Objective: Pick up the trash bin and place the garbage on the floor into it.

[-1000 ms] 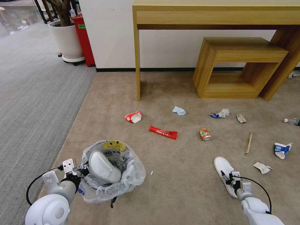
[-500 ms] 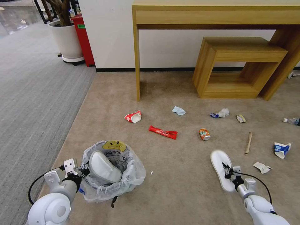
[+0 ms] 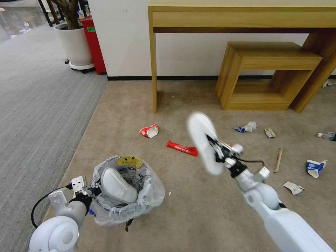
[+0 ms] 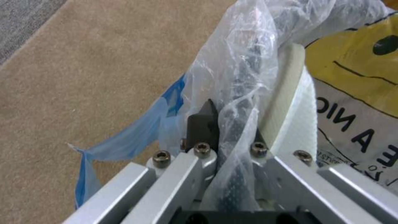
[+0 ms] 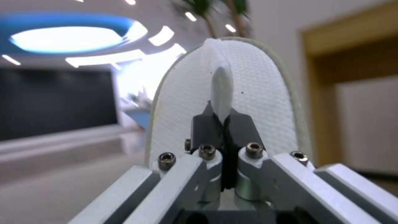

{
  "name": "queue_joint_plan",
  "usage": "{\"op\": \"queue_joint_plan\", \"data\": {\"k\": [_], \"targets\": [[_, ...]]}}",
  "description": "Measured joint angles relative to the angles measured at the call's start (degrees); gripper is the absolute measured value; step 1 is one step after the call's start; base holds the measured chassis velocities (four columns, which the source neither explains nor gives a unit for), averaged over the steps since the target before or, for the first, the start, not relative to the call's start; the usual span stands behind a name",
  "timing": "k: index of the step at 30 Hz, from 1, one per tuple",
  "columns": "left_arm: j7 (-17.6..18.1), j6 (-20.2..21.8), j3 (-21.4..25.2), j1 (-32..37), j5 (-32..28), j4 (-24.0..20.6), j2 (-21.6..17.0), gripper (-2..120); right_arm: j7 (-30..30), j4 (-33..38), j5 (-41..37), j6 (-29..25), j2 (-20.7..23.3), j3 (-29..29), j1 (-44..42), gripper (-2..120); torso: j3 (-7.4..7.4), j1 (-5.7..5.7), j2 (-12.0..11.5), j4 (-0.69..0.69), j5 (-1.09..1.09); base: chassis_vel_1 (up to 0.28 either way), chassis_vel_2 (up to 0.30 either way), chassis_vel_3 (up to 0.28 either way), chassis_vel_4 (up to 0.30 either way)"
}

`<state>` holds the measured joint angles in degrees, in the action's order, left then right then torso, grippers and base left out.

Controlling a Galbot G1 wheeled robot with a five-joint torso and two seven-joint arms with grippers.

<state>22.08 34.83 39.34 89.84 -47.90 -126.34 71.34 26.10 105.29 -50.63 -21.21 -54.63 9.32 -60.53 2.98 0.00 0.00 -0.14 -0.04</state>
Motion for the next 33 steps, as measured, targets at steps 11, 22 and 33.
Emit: {"op": "queue_joint_plan", "data": {"k": [11,22,33], "targets": [[0.4,0.5,-1.0,0.3,0.3,-0.9,1.4,1,5.1,3.8,-7.0,-1.9,0.3,-13.3,6.0,0,0.01,0.00,0.0,-0.03,0.03,0.000,0.000,0.000,0.000],[0.4,0.7,-1.1,1.0,0.6,-1.4,2.2,1,8.4,-8.2,-5.7,-6.1,-7.6,-27.1,16.0,0,0.01,0.00,0.0,-0.02,0.03,0.000,0.000,0.000,0.000],[0.4,0.7,-1.0,0.9,0.5,-1.7,2.5,1,10.4,-20.8,-3.5,-8.5,-17.4,-33.7,21.4,0,0.01,0.00,0.0,-0.02,0.02,0.000,0.000,0.000,0.000]]}}
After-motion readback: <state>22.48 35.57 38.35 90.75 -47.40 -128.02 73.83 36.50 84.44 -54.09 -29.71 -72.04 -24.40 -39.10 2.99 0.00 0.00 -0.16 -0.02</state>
